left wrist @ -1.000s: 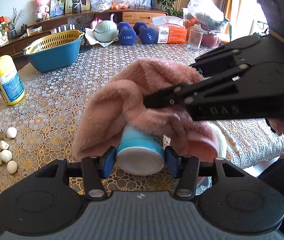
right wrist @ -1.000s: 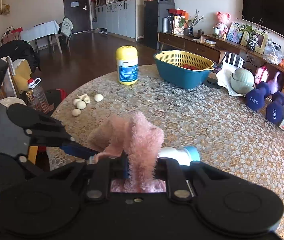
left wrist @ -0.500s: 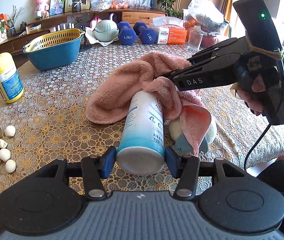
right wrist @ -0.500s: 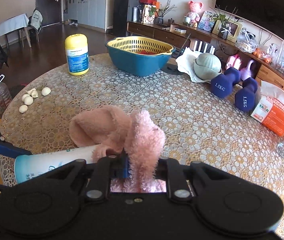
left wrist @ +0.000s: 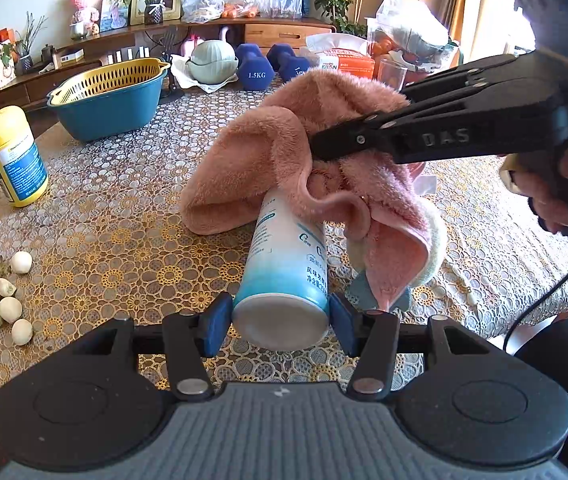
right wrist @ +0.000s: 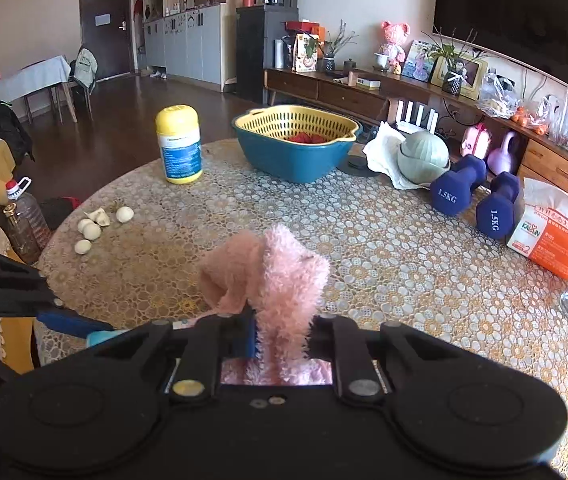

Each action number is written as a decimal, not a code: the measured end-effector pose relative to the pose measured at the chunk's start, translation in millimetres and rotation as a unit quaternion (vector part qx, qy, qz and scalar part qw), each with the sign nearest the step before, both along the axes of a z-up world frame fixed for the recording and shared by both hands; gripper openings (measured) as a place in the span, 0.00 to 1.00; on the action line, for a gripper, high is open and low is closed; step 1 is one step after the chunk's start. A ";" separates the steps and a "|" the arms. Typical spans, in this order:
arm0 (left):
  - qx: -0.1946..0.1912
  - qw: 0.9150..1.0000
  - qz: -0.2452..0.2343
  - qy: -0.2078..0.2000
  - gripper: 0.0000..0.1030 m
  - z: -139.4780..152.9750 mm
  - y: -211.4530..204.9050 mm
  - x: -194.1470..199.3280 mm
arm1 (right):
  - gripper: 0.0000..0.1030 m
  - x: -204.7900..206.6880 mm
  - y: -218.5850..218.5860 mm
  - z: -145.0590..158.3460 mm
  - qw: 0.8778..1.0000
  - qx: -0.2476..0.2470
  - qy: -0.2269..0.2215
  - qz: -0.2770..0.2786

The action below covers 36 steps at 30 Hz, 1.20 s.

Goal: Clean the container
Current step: 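Wipe the bottle once more with the towel in the right gripper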

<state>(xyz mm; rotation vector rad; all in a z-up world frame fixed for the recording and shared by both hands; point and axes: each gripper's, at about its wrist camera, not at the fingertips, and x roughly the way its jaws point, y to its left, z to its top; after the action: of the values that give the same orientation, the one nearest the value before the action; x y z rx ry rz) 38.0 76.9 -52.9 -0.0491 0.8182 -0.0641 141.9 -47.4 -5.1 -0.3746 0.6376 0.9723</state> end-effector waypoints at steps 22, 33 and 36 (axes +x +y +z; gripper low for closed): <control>0.001 1.000 -0.001 0.002 0.51 0.3 0.1 -1.7 | 0.16 -45.4 26.9 -7.9 0.996 -0.017 0.013 0.084; -0.006 1.000 -0.001 0.002 0.51 0.1 2.1 -0.9 | 0.16 -12.0 26.7 -14.7 0.998 -0.038 -0.001 0.041; -0.005 1.000 -0.001 0.003 0.51 0.1 2.1 -1.0 | 0.16 -3.4 27.3 -16.8 0.999 -0.044 -0.006 0.029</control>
<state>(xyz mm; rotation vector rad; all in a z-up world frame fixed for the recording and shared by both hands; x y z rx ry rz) 37.0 79.0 -52.8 -0.0587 0.8230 -0.0705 138.5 -20.1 -21.9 -0.4774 0.6631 0.9987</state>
